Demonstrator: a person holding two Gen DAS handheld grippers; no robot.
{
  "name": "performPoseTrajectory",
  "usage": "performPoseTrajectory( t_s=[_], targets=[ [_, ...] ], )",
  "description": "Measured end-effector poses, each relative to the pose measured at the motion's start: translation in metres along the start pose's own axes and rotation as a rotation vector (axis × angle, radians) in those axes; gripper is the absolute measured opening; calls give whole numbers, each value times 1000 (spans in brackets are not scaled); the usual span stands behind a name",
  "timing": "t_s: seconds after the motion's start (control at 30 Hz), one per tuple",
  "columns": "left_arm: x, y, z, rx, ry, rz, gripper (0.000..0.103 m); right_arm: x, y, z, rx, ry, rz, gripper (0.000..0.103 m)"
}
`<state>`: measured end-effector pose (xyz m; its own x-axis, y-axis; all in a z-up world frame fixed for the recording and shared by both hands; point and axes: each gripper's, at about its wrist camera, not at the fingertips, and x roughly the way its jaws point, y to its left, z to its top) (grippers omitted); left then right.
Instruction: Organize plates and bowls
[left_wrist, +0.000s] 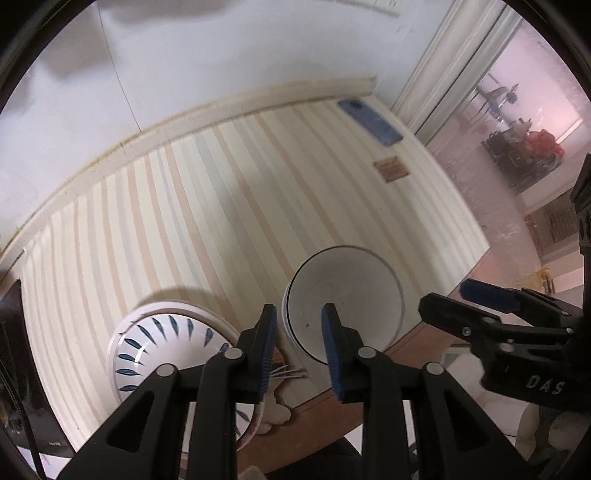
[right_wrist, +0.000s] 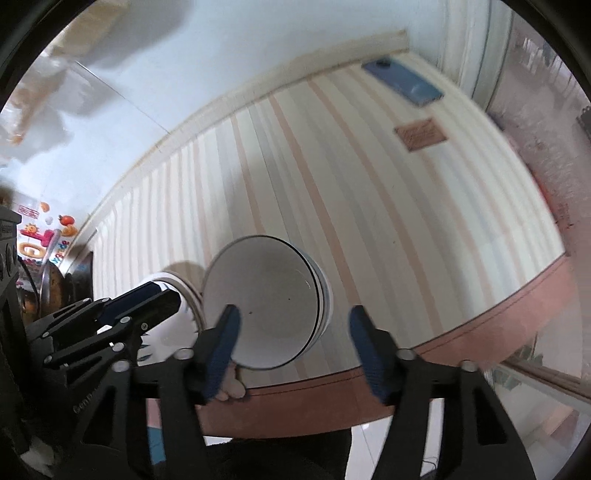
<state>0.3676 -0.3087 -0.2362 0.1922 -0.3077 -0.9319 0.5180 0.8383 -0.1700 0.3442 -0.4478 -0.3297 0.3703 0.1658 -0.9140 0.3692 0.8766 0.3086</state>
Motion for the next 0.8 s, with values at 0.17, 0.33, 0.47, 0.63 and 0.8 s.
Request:
performPoseTrajectory(
  t_s=[0.17,0.33,0.47,0.63,0.8],
  targets=[
    [-30,1,-1,14,-45,-16,72,-39,5,-10,14,-68,-1,87],
    [-48,5,-2,10,-72,-40,83,-66,8,-17,5,-112,-24,92],
    [-59,8,-3,-8,-90,-62,85,-84,9,-23,7,-139,-24,93],
    [-56,8,1,-18,-94,-54,85,-90,7,-22,23,-149,-15,93],
    [-36,11,5,-21,-61,-35,85,-74,-3,-18,48,-127,-16,94]
  ],
)
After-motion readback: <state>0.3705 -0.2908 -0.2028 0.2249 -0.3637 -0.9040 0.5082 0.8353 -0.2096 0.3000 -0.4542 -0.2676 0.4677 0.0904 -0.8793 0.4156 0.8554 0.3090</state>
